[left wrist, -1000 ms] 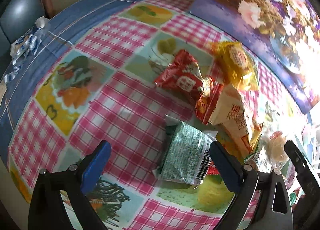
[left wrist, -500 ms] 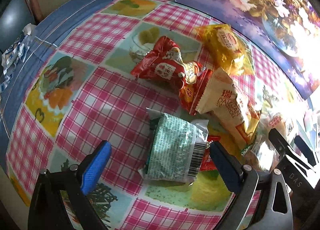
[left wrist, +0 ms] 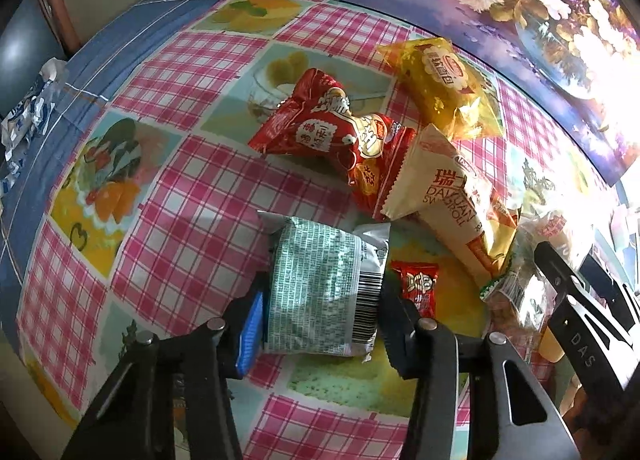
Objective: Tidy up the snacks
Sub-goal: 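Grasp the green striped pack with the left gripper while the right gripper grasps the round bun bag, then carry both packs over the white tray and open both grippers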
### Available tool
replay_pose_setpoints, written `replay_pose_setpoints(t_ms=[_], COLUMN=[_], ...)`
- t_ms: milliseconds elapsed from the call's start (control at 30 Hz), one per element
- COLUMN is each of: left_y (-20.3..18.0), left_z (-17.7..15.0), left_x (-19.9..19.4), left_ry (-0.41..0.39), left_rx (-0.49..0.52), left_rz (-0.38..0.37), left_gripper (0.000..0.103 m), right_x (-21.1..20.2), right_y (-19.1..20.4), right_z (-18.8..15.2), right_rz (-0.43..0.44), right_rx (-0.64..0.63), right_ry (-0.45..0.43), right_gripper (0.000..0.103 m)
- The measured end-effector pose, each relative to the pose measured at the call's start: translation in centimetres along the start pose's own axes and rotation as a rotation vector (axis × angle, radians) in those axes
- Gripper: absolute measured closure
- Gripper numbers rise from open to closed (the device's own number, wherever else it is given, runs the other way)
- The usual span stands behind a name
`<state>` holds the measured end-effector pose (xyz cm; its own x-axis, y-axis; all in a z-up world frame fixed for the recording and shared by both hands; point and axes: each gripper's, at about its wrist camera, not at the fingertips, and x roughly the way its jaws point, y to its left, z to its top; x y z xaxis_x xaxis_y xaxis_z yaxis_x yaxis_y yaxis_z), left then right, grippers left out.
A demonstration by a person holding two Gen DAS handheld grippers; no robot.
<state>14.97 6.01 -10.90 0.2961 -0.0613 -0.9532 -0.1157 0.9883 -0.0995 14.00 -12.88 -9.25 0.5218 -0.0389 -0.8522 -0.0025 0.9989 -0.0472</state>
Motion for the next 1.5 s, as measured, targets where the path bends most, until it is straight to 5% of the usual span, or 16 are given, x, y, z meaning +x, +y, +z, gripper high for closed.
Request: replay_pose_setpoints(t_ms=[700, 1267, 1500], left_y=[1.7, -3.5, -6.6], left_z=[0.2, -0.9, -2.2], left_x=[-5.3, -9.2, -9.4], left_ry=[-0.137, -0.254, -0.254], left_rx=[-0.029, 0.125, 0.191], left_rz=[-0.022, 0.019, -0.044], left_gripper=[0.051, 0.051, 0.051], right_x=[-5.3, -10.5, -10.7], right_y=[-0.9, -5.4, -7.8], right_z=[-0.9, -3.8, -4.3], right_rz=[0.051, 0.026, -0.05], right_rx=[0.073, 0.354, 0.399], right_ry=[-0.038, -0.052, -0.037], right_gripper=[0.046, 0.046, 0.046])
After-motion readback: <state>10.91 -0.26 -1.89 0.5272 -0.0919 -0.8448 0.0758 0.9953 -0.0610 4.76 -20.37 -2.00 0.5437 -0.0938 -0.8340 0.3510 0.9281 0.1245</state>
